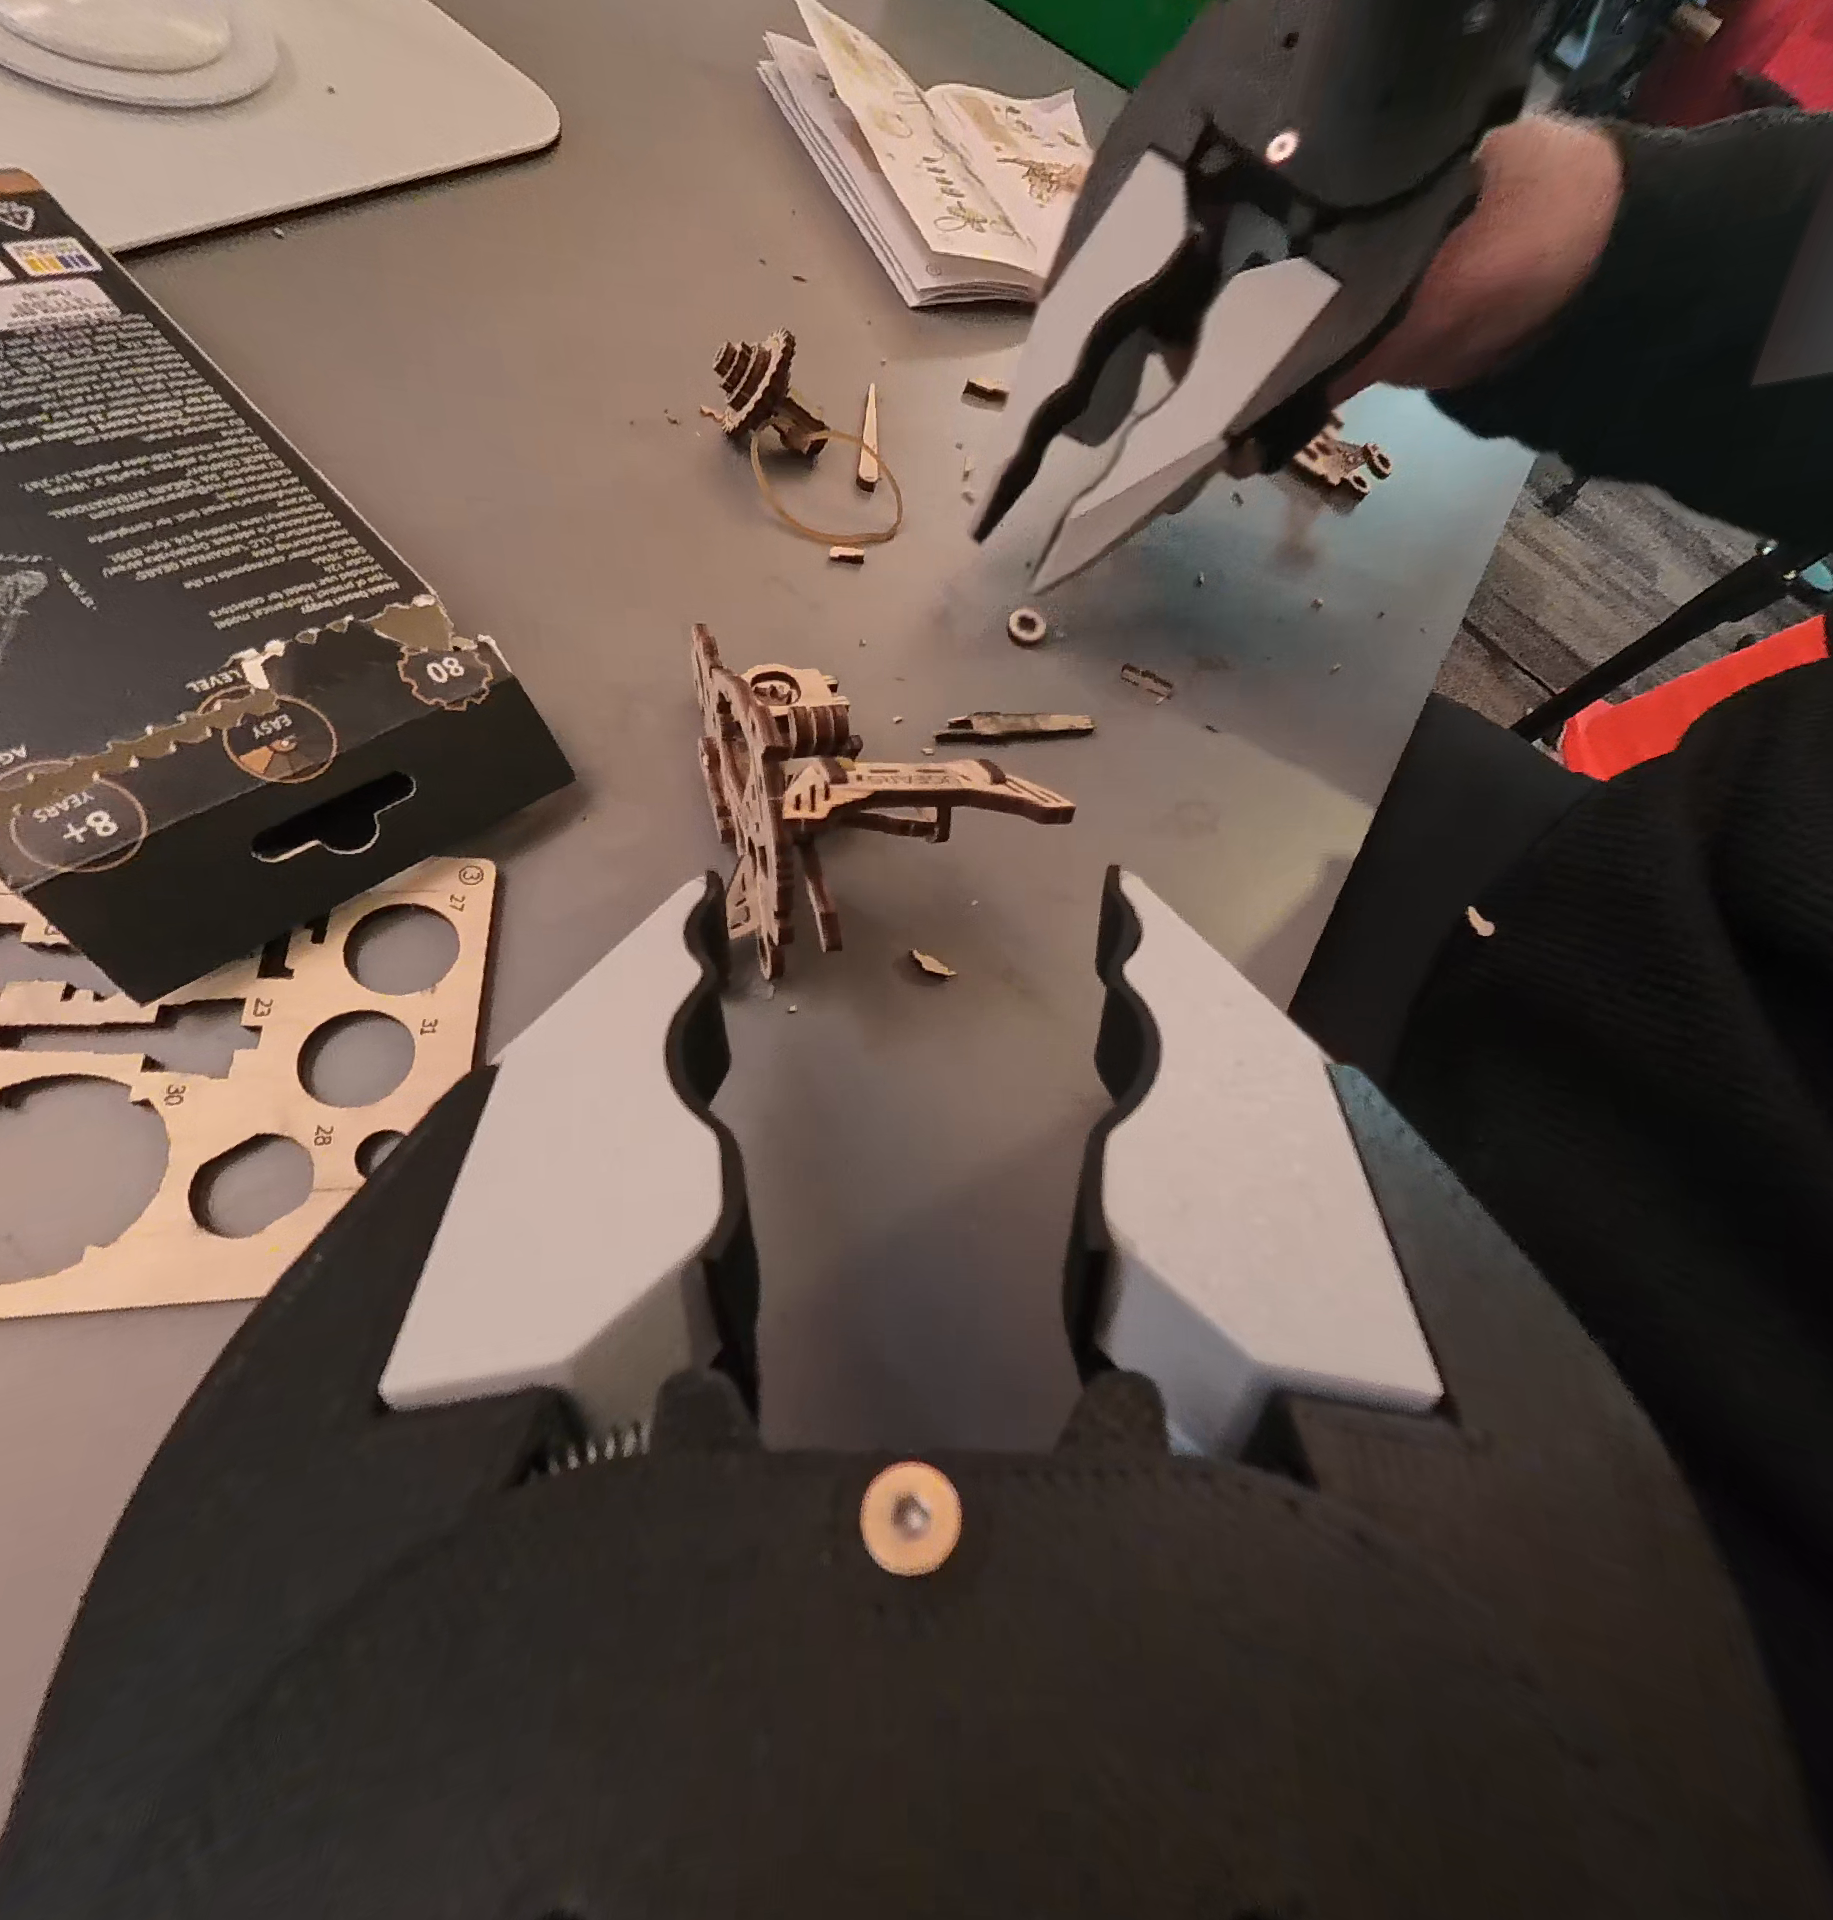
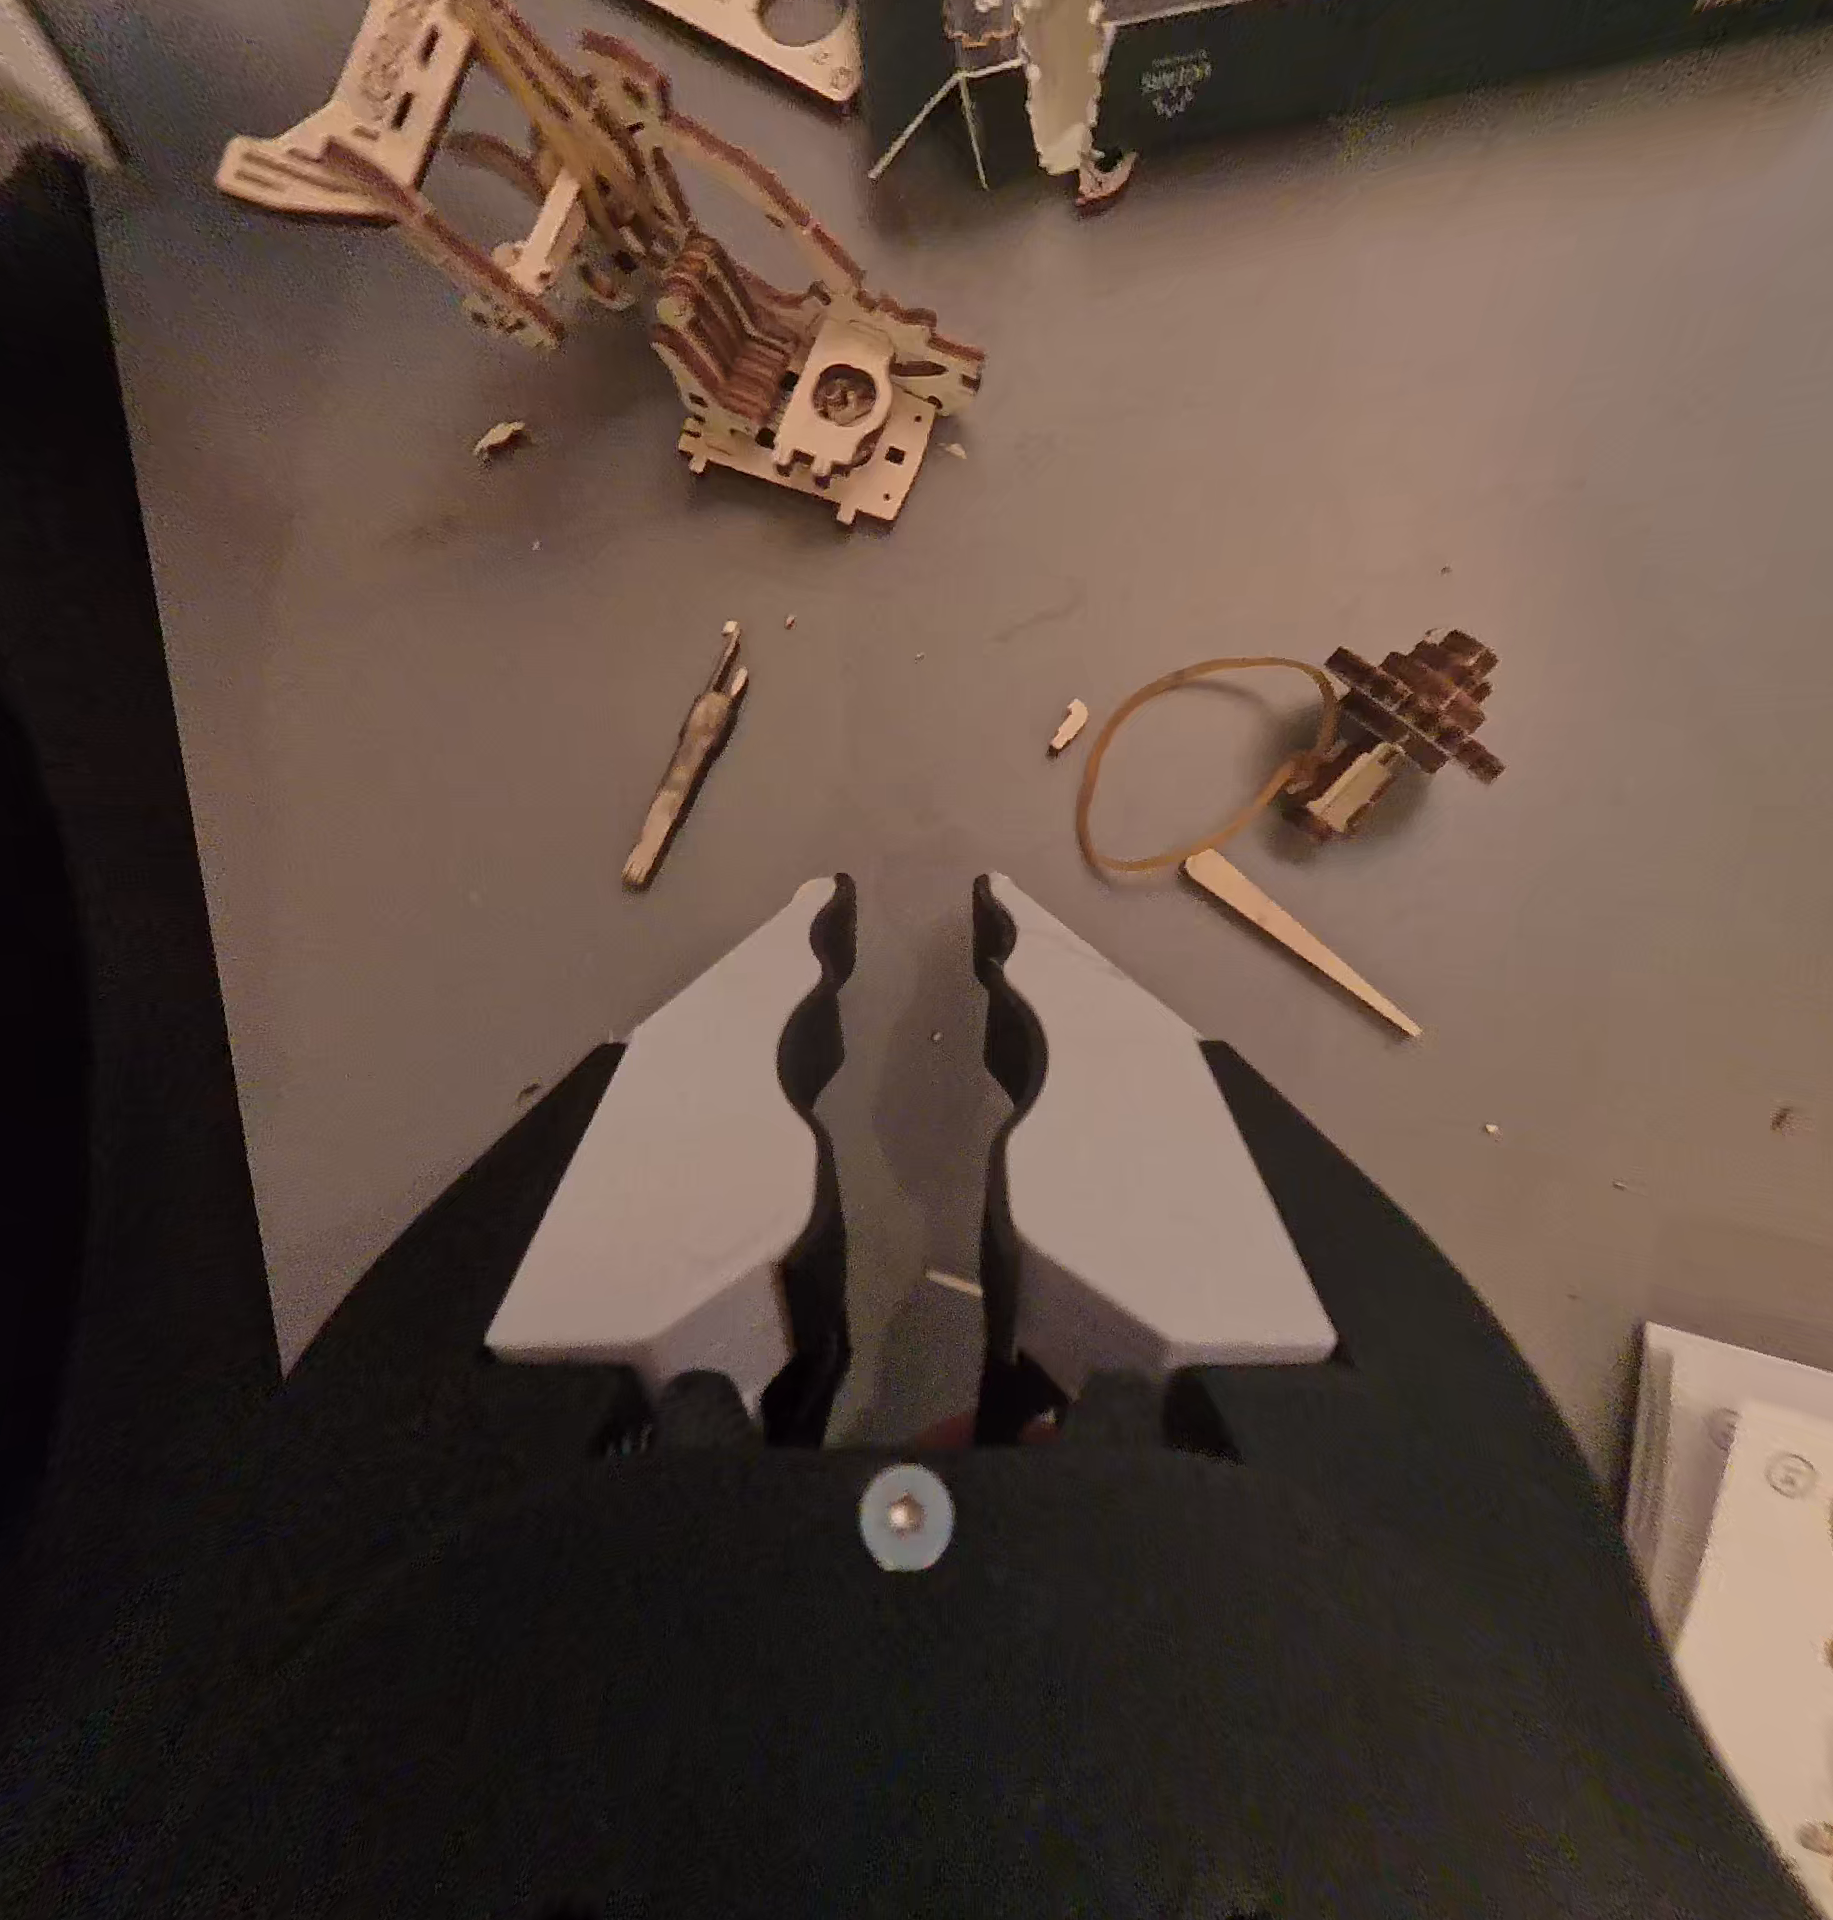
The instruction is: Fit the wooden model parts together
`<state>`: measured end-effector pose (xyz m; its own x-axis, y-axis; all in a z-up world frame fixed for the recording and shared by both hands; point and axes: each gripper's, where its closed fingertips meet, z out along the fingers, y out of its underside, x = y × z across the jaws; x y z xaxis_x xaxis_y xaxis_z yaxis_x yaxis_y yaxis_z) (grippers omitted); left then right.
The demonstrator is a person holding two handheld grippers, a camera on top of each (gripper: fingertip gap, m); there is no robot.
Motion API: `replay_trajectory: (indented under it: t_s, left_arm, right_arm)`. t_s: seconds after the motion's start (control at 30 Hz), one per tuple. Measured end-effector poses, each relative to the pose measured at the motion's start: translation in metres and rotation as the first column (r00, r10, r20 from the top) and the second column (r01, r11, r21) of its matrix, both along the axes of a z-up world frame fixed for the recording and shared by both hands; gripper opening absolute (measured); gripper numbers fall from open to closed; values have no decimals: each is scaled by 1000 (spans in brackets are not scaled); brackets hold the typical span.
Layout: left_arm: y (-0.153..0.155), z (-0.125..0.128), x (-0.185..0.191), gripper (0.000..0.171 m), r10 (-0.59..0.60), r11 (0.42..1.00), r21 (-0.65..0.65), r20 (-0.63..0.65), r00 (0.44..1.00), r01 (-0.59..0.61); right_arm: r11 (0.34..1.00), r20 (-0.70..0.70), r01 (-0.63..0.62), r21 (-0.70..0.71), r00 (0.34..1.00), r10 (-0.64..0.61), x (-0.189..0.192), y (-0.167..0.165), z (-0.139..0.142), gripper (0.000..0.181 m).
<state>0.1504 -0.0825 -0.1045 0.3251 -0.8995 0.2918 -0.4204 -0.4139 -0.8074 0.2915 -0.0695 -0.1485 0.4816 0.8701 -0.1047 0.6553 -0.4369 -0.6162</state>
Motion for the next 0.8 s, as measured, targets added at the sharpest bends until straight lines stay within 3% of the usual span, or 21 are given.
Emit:
replay_trajectory:
  t_s: [0.13,0.27,0.33,0.43,0.67,0.8]
  left_arm:
    - [2,-3,0,68,5,1000,1,-7,1000,-5]
    - [2,-9,2,67,-13,1000,-4,-27,1000,13]
    - [2,-10,1,66,-13,1000,4,-36,999,14]
    - [3,-10,1,66,-9,1000,-4,-26,1000,8]
    - [4,-12,1,64,-8,1000,-15,-19,1000,7]
    - [5,-15,2,63,-9,1000,-22,-16,1000,9]
  right_arm:
    - [996,19,-68,63,998,67,-2,-16,6,21]
    - [992,76,-102,72,992,96,-5,-17,-9,19]
    - [992,45,-109,67,993,106,-10,-17,-10,9]
    - [990,26,-119,70,993,117,-14,-16,-10,8]
    - [984,-81,-120,135,988,131,-53,7,18,8]
    - [977,-94,-139,163,983,155,-77,22,19,8]
